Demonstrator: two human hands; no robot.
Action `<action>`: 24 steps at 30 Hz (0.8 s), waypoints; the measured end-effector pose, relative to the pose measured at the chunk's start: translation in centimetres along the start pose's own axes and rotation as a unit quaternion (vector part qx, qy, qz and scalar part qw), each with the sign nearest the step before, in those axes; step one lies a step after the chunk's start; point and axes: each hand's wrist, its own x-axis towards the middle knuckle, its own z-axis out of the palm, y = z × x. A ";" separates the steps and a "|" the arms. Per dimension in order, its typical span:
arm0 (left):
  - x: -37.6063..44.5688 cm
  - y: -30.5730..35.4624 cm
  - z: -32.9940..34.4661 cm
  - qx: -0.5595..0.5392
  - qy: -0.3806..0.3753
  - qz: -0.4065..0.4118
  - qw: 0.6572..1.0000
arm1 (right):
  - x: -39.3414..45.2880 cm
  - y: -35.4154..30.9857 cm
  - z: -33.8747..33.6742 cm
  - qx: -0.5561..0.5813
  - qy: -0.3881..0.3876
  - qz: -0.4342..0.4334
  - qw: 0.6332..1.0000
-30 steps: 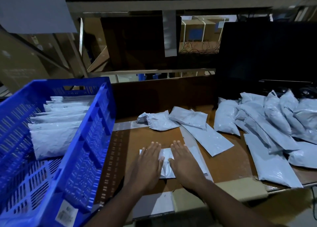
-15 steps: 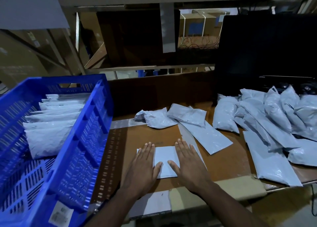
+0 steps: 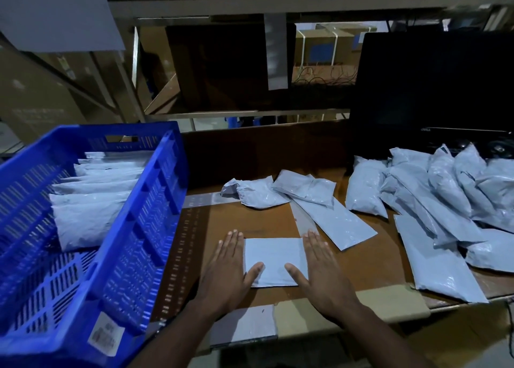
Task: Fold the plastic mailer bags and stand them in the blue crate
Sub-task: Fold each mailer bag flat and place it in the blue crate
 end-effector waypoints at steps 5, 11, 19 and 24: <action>-2.3 -1.7 -1.0 -0.077 0.023 0.023 0.996 | -1.9 1.3 -1.4 0.088 0.025 -0.045 0.995; -3.7 -2.6 -1.1 -0.132 0.014 0.093 0.987 | -3.3 2.6 -1.8 0.120 0.035 -0.046 0.991; -2.5 -1.6 -3.6 -0.183 0.122 0.047 0.975 | -2.4 0.9 -3.9 0.193 0.157 -0.036 0.968; -1.6 -0.4 -5.3 -0.303 0.168 -0.035 0.937 | -0.6 -0.2 -7.2 0.180 0.199 0.036 0.963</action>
